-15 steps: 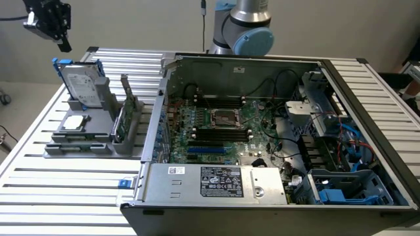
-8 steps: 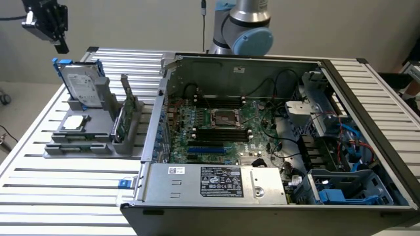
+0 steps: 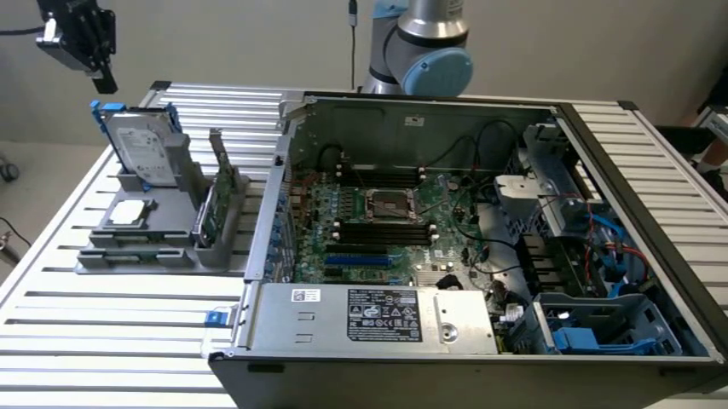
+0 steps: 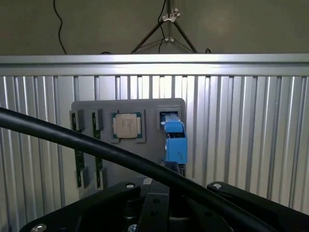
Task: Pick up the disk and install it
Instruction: 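Pick up the disk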
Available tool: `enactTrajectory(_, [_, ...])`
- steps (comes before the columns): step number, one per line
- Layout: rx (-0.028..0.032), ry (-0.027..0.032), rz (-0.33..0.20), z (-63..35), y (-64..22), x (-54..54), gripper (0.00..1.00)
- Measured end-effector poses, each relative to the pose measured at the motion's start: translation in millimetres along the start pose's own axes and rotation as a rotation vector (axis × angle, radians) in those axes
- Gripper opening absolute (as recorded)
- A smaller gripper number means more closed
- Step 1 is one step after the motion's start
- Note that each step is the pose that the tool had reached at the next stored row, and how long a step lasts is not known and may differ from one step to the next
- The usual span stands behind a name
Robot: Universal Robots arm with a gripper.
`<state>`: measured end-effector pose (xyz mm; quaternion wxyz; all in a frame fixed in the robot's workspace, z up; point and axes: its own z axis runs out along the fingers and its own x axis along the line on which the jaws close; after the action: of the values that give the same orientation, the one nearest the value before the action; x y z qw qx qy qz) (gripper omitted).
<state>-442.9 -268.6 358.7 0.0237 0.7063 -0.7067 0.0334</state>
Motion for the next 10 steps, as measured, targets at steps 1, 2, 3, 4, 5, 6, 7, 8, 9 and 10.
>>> enactTrajectory(1, [0.0000, 0.0000, 0.000, 0.0, 0.0, 0.0, 0.12])
enactTrajectory(2, [0.0001, 0.0000, 0.000, 0.0, 0.1, 0.0, 0.18])
enactTrajectory(3, [-0.0001, 0.0000, 0.000, 0.1, 0.3, 0.0, 0.18])
enactTrajectory(4, [-0.0003, 0.0000, 0.000, 0.5, 0.5, 0.0, 0.24])
enactTrajectory(5, [-0.0009, 0.0000, -0.002, 1.2, 0.7, 0.0, 0.30])
enactTrajectory(6, [-0.0013, -0.0001, -0.005, 2.1, 1.2, 0.0, 0.30])
enactTrajectory(7, [-0.0012, -0.0004, -0.011, 3.1, 1.8, 0.0, 0.36])
enactTrajectory(8, [-0.0004, -0.0013, -0.019, 4.1, 2.5, -0.1, 0.42])
enactTrajectory(9, [0.0005, -0.0026, -0.029, 5.2, 3.2, -0.2, 0.47])
enactTrajectory(10, [0.0013, -0.0037, -0.039, 6.2, 3.8, -0.3, 0.47])
